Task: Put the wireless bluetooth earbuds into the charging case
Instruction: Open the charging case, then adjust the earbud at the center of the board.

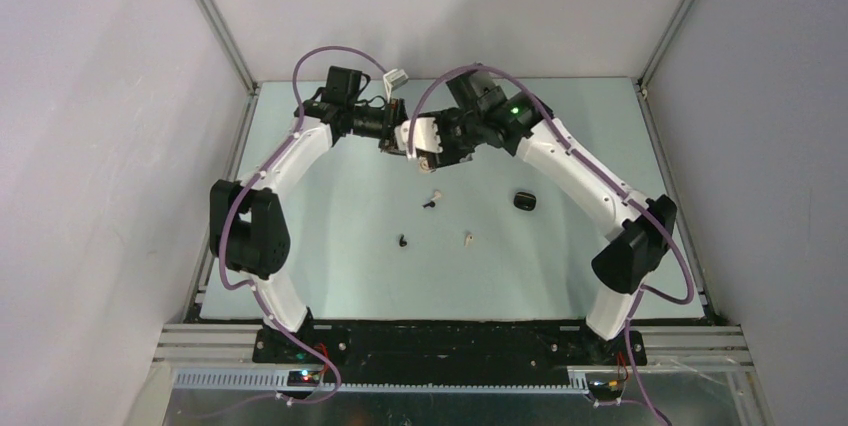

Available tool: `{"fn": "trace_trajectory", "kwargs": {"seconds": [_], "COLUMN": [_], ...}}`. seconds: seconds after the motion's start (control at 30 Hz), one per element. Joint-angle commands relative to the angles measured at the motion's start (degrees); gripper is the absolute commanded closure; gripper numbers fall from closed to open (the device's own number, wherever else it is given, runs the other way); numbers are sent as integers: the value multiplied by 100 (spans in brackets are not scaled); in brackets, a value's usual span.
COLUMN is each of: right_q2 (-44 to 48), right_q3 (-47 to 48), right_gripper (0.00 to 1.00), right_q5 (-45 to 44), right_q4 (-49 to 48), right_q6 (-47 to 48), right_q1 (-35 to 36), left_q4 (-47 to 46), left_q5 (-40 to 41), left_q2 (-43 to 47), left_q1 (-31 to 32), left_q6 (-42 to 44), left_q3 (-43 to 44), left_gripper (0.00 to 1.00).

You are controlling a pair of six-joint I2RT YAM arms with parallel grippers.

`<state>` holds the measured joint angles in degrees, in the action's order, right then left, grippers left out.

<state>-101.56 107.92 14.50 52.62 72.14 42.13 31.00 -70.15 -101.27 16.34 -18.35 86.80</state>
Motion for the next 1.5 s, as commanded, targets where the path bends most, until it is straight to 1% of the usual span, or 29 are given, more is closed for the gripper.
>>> {"fn": "trace_trajectory", "kwargs": {"seconds": [0.0,0.1,0.2,0.33,0.43,0.53,0.63,0.7,0.73,0.93,1.07,1.27,1.47], "right_q2": [544,738,995,1380,1593,1558,1284,1148,1125,1026,891,489,249], "right_q3": [489,532,197,-989,-2269,-3107,-3498,-3778,-3989,-4746,-5030,-5048,-5045], "right_gripper": [41,39,38,39,43,49,56,58,59,57,56,56,56], "right_q5": [928,1727,2424,3196,3347,3147,2809,2503,2340,1978,1877,1569,1239], "right_q4": [218,286,216,-44,-502,-508,-519,-715,-981,-2013,-2417,-2502,-2244], "right_q6": [-804,-1510,-2056,-2460,-2467,-1977,-1501,-1185,-1037,-545,-330,-83,371], "right_q1": [-413,-832,-1307,-1755,-1999,-2107,-2063,-1994,-1974,-1677,-1430,-1115,-916], "left_q4": [-103,-96,-99,-98,-96,-97,-102,-102,-103,-88,-89,-87,-79], "left_q5": [-182,-179,-183,-177,-187,-187,-160,-106,-45,200,279,363,402], "left_q2": [104,102,127,235,377,508,677,759,794,1165,1336,1529,1602], "left_q1": [-50,-79,-113,-149,-236,-353,-513,-592,-612,-667,-667,-667,-668], "left_q6": [189,233,287,345,365,378,406,428,461,660,681,715,772], "left_q3": [159,126,76,-57,-195,-390,-522,-611,-662,-991,-1274,-1487,-1585], "left_gripper": [100,100,100,100,100,100,100,100,100,100,100,100,100]}}
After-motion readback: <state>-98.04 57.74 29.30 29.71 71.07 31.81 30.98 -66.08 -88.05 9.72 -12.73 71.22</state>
